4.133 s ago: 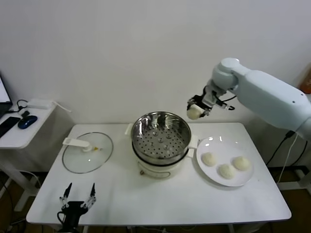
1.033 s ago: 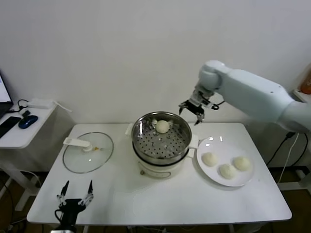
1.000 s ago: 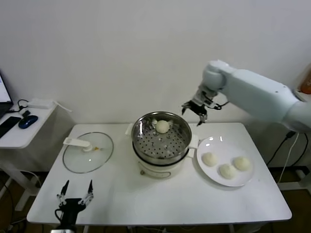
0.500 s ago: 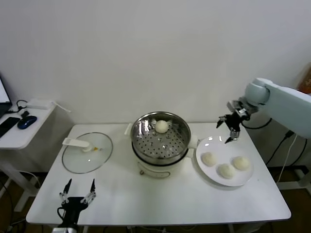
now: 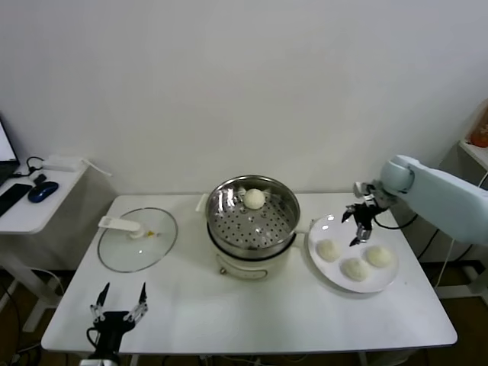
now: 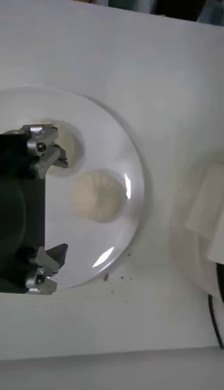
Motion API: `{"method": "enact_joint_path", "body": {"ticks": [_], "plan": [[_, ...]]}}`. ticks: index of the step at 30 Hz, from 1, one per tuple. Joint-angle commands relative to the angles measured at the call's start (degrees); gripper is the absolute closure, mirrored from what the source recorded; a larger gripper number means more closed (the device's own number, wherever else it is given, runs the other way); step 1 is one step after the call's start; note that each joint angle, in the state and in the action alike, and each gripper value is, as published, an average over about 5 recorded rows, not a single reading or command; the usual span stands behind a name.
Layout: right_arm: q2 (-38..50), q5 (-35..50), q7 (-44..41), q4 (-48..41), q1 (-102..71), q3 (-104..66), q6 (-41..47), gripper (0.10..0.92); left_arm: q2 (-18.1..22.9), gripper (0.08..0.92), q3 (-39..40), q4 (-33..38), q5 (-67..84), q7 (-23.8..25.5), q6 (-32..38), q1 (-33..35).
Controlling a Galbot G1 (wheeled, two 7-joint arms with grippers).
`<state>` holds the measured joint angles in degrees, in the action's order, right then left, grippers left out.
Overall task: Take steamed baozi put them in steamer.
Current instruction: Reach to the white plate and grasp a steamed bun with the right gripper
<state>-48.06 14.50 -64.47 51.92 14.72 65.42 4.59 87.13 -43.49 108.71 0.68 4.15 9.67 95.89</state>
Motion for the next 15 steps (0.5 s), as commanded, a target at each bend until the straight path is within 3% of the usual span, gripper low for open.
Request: {"method": "enact_joint_path", "body": {"ticks": [1, 15], "plan": [[-3.7, -2.1, 0.9, -3.3, -5.8, -3.8, 1.1, 0.203, 0.1, 0.177, 0.0, -0.2, 0.1, 0.0, 0.0, 0.0], [-6.5, -5.1, 0.9, -7.0, -8.0, -6.7, -0.3, 0.203, 0.2, 0.177, 0.1, -0.5, -0.1, -0.1, 0.0, 0.0]]}}
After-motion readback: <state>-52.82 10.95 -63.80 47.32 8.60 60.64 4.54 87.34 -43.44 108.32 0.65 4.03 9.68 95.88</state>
